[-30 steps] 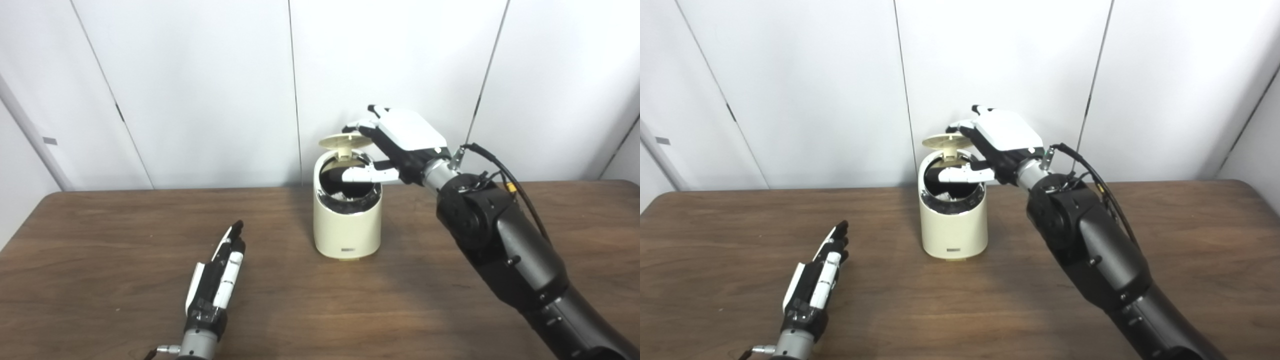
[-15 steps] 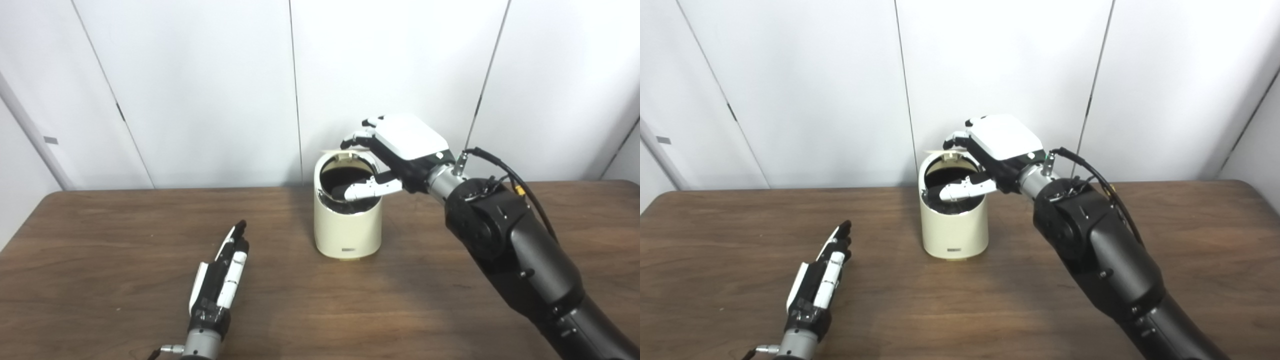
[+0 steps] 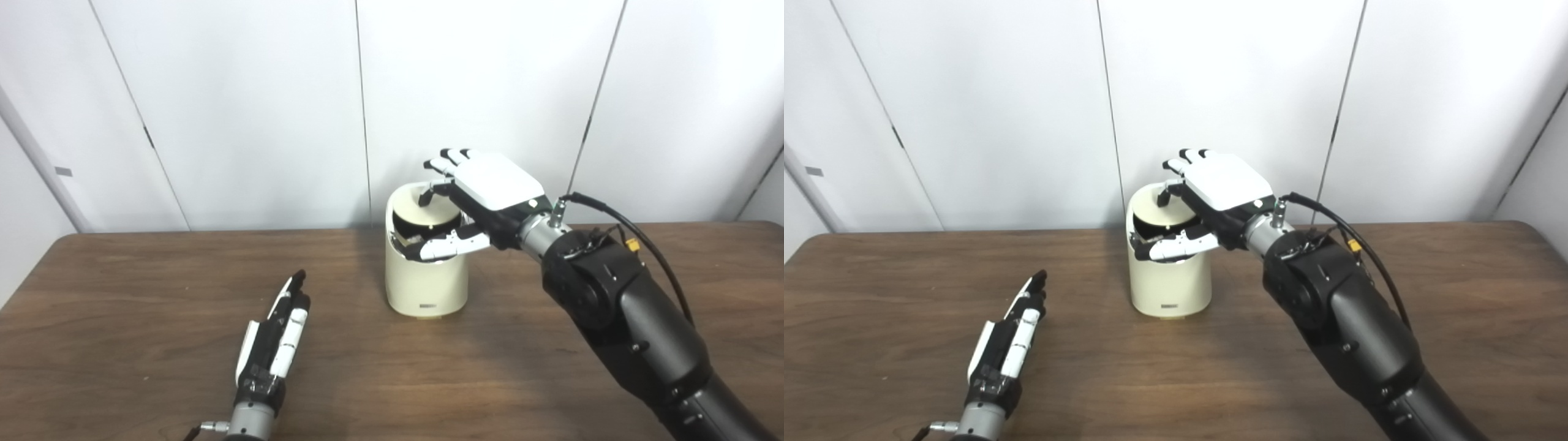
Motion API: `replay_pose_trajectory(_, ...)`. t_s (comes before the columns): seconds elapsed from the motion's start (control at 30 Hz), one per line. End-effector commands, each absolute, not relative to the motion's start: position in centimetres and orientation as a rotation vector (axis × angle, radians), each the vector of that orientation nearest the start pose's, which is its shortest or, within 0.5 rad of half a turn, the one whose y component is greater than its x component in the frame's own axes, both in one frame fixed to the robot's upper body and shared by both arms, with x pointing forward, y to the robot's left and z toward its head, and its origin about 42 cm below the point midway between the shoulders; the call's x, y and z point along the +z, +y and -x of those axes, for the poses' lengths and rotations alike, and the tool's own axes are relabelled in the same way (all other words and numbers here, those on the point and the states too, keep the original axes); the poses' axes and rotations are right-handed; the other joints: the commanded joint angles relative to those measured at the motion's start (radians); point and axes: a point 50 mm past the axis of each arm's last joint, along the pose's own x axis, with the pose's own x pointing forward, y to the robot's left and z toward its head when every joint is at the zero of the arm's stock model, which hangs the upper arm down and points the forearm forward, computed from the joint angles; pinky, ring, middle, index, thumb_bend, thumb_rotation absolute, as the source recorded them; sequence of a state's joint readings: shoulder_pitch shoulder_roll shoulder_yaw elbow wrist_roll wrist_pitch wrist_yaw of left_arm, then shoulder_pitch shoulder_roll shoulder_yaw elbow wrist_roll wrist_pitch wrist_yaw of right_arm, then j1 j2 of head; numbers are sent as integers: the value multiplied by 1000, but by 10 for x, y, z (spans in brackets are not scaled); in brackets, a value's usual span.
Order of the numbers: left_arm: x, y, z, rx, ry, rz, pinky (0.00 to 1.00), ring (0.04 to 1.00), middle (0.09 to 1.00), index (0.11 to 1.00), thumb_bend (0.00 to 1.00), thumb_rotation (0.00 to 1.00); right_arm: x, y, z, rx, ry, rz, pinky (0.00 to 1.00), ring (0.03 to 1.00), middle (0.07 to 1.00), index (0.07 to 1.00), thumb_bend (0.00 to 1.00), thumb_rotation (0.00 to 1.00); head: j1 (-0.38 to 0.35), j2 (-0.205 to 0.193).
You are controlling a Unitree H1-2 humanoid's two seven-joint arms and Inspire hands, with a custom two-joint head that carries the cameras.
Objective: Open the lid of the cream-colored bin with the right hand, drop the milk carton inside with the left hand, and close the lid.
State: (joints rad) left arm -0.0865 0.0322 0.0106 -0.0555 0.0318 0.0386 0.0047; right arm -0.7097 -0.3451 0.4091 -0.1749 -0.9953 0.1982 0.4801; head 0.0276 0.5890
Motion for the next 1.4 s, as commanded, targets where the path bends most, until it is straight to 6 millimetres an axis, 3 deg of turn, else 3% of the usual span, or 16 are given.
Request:
replay_pose_trajectory(0.0,154,215,-317,-7,-184,-61,1000,1000,1000,1000,639,874,354,-144,-405,248,-624,1478,1000,1000,965,682,627,921,0,3)
replay_pose_trajectory(0.27,157,215,-314,-10,-180,-71,1000,1000,1000,1000,641,870,350,-145,-400,222,-643,1492,1000,1000,999,680,607,932,-1,19)
replay_pose_trajectory(0.7,157,217,-313,-21,-168,-91,1000,1000,1000,1000,654,873,336,-153,-393,186,-663,1467,1000,1000,986,654,572,857,4,31)
replay_pose_trajectory(1.13,159,217,-312,-19,-161,-103,1000,1000,1000,1000,667,883,320,-164,-393,218,-603,1484,1000,1000,984,667,578,930,6,46)
replay_pose_trajectory(1.37,162,216,-311,-25,-167,-106,1000,1000,1000,1000,645,891,312,-166,-393,230,-588,1482,1000,1000,981,679,580,914,5,49)
